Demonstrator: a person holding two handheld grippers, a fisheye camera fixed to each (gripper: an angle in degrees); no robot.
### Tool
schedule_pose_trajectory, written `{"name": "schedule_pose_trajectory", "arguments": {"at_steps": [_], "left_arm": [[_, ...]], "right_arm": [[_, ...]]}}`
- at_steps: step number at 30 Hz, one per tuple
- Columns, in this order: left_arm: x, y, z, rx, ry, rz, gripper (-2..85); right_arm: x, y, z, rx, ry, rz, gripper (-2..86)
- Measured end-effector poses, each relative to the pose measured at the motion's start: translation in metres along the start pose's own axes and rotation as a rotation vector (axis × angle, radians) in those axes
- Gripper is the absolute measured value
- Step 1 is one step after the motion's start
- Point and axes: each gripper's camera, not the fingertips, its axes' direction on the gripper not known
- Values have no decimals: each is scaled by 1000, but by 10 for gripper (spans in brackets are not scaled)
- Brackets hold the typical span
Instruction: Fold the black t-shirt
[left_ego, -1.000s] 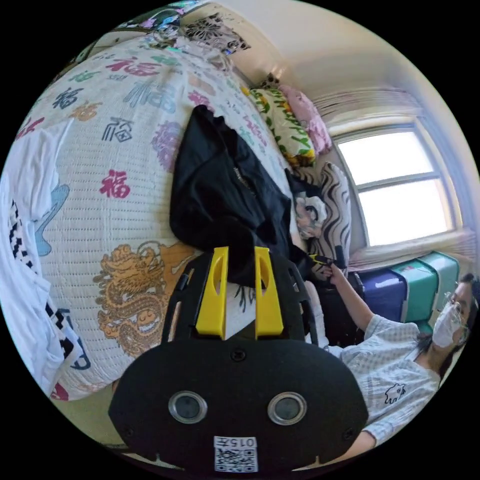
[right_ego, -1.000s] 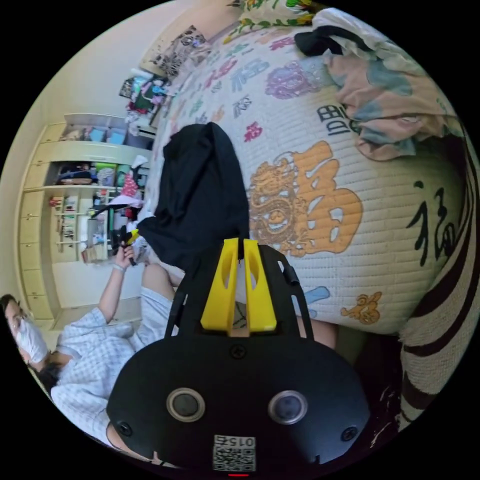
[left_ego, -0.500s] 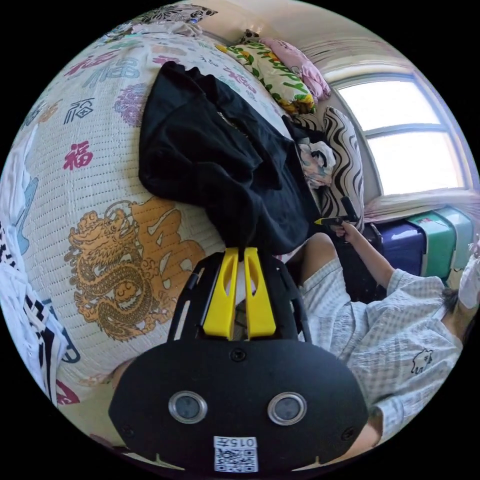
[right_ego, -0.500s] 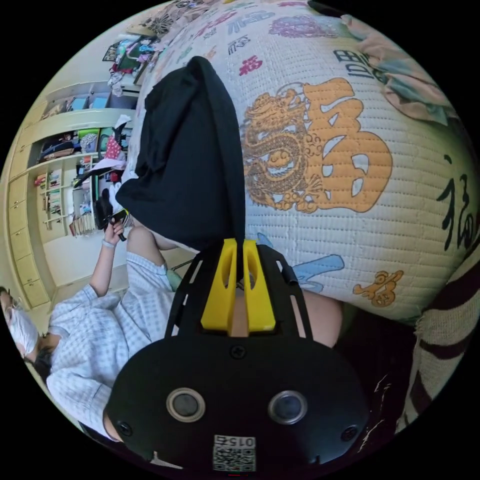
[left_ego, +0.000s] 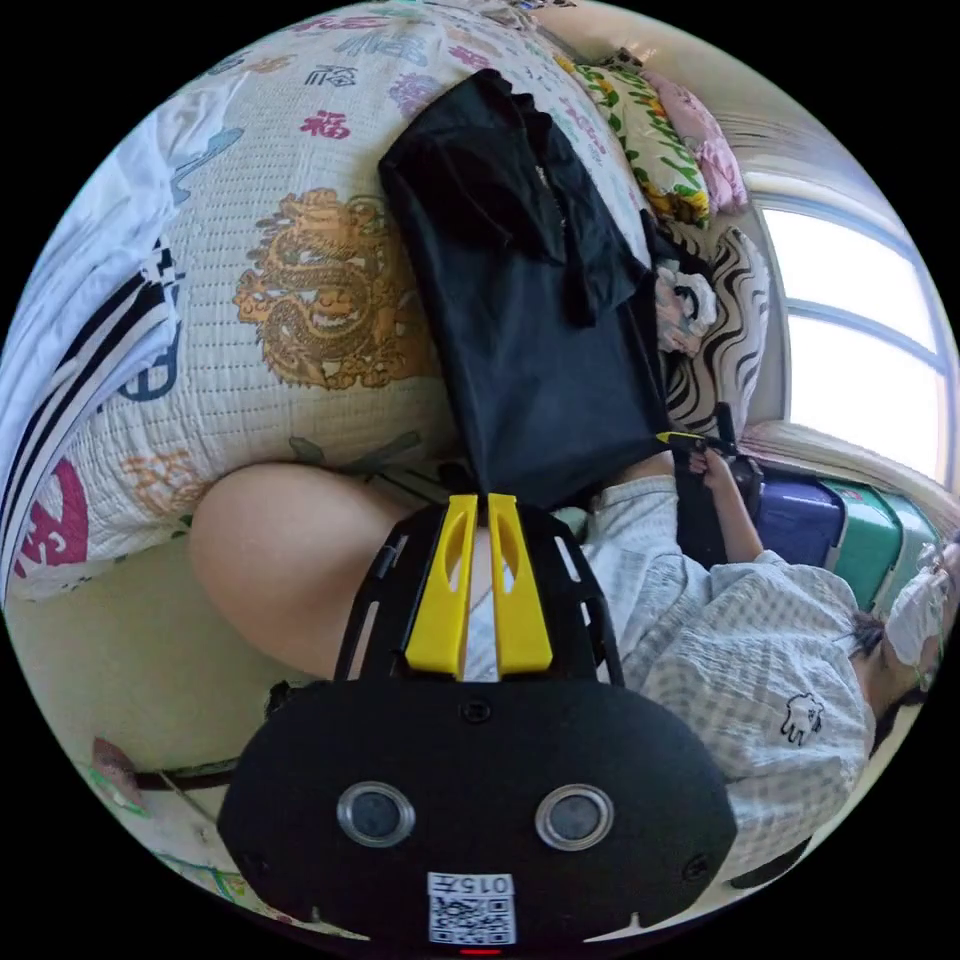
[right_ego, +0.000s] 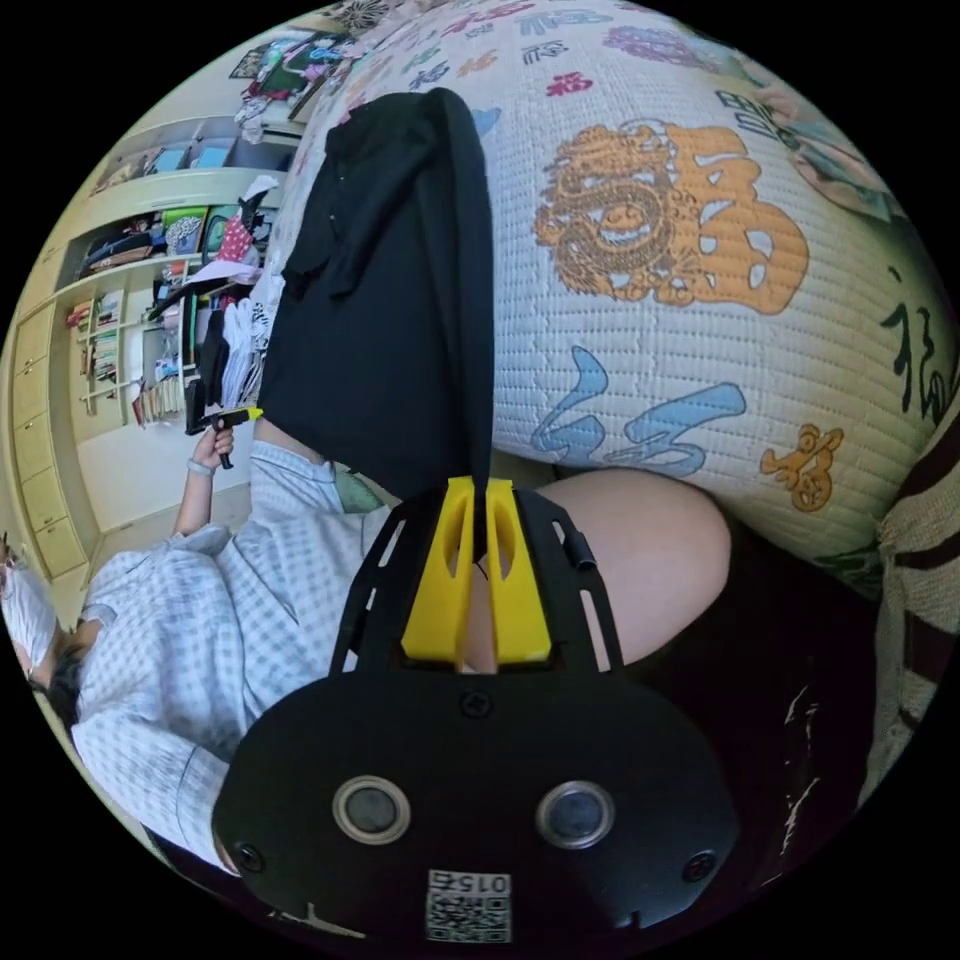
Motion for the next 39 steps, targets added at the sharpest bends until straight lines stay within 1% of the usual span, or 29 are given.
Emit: {"name": "schedule_pose_trajectory", "arguments": {"at_steps": [1, 3, 4, 5, 6, 8, 10, 12, 14, 15, 17, 18, 19, 20, 22, 24, 25, 26, 27, 28, 29, 30, 32, 33, 35, 37, 38, 39], "left_arm": [[1, -5, 12, -45, -87, -11, 7], [6, -10, 15, -36, -101, -7, 23], [14, -13, 10, -8, -128, 3, 42], [27, -18, 4, 42, -191, 35, 66], [35, -21, 2, 70, -219, 59, 71], [71, -49, 0, 179, -277, 167, 95], [99, -81, 10, 244, -303, 256, 109], [124, -121, 29, 281, -308, 325, 114], [151, -176, 64, 291, -348, 373, 115], [157, -189, 73, 287, -364, 385, 115], [173, -236, 111, 241, -479, 423, 109], [175, -246, 121, 221, -514, 434, 107], [176, -262, 136, 185, -587, 452, 89], [176, -270, 141, 192, -606, 485, 67], [170, -274, 131, 234, -524, 539, 31], [153, -278, 103, 309, -455, 513, 11], [137, -278, 76, 387, -417, 474, 5], [117, -279, 47, 476, -409, 409, 2], [106, -279, 33, 517, -422, 369, 0], [84, -282, 8, 586, -471, 292, -1], [60, -286, -12, 644, -538, 189, -1], [47, -289, -20, 666, -564, 130, -1], [-5, -309, -35, 674, -624, -101, 5], [-17, -313, -35, 669, -629, -155, 10], [-42, -326, -29, 680, -602, -271, 33], [-35, -335, -21, 742, -583, -234, 48], [-22, -346, -13, 772, -598, -177, 53], [-13, -354, -7, 782, -607, -136, 55]], "right_arm": [[-1, -1, 2, -10, 19, 3, 28], [-13, -3, -6, 23, 97, 1, 49], [-17, -3, -11, 49, 121, -2, 52], [-29, -5, -22, 119, 162, -24, 60], [-45, -10, -32, 192, 174, -70, 67], [-76, -28, -40, 271, 163, -171, 77], [-110, -57, -36, 291, 145, -274, 88], [-156, -106, -17, 267, 123, -397, 101], [-189, -144, 3, 242, 127, -462, 107], [-208, -168, 19, 205, 155, -487, 109], [-228, -201, 43, 126, 215, -508, 104], [-236, -219, 60, 52, 271, -519, 91], [-237, -227, 67, 17, 297, -520, 74], [-235, -239, 73, -15, 344, -511, 38], [-227, -251, 58, -37, 212, -513, 6], [-210, -254, 6, 67, 42, -487, -3], [-204, -254, -10, 106, 29, -474, -3], [-189, -252, -45, 189, 25, -437, -4], [-172, -251, -82, 284, 51, -382, -4], [-164, -250, -100, 332, 74, -355, -4], [-146, -249, -133, 425, 138, -282, -4], [-129, -249, -160, 518, 195, -190, -3], [-107, -252, -189, 612, 256, -70, 0], [-95, -256, -200, 645, 342, 30, 4], [-77, -263, -209, 649, 382, 178, 16], [-75, -268, -214, 702, 314, 172, 37], [-84, -276, -214, 724, 272, 98, 52], [-97, -289, -208, 702, 263, 13, 61]]}}
